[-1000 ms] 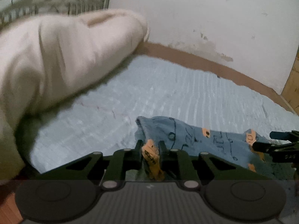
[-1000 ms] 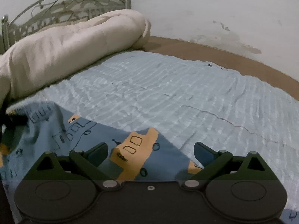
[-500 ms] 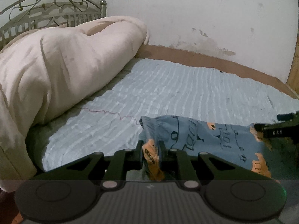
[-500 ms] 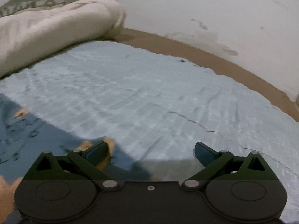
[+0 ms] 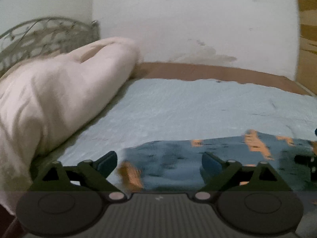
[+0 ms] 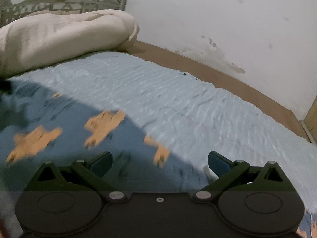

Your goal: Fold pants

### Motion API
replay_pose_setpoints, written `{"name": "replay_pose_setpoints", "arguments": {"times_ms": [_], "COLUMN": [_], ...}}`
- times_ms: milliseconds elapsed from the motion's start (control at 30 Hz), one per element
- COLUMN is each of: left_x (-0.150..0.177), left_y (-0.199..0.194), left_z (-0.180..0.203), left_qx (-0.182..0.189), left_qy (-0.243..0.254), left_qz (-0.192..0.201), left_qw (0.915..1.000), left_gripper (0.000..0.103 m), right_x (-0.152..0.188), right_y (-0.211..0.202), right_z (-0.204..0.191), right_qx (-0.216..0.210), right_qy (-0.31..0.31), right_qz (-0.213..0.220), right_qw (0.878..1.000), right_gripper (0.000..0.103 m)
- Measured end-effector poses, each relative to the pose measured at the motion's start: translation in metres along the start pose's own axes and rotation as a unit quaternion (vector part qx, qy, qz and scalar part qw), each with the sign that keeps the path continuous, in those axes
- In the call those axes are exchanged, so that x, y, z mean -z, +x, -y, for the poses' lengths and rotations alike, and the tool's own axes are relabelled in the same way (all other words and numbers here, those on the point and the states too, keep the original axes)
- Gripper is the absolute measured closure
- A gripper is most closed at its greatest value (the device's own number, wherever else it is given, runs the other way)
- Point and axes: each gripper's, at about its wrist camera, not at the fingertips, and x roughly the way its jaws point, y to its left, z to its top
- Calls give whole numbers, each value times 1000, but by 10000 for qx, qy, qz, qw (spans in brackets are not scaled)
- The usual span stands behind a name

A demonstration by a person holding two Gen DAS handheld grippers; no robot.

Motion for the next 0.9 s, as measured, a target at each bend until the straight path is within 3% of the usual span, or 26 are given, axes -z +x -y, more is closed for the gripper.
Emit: {"name": "replay_pose_setpoints", "arguments": {"times_ms": [67,167,333,567,767,833,900], "left_x": [1,4,13,24,26,25,23], "left_y": [-2,0,4,8,11,11,11], "left_z": [25,62,121,166,191,200,207], "left_qx": [230,595,1108,1257,1313,1381,1484], "left_qy": [211,493,925,1100,1279,1295,1269], "left_qz": [34,-64,-175,-345,-436,-488,-525], "left_qw": [9995,9970,9894,9853,9821,9807,9793], "left_gripper": [6,6,6,6,6,6,6], "right_x": [17,43,73,115,152,164,172], "right_y": [-15,-29,-48,-66,-88,-96,-110], "right_z": [0,8,56,133,189,208,222], "right_qx": [63,484,1273,1841,2526,2803,2790], "right_qy": [-130,-429,-249,28,260,478,854], "right_qz": [-4,-59,-56,-193,-304,-286,-121], "right_qw": [9999,9979,9915,9827,9667,9583,9564], "right_gripper": [1,1,1,1,1,1,1]}}
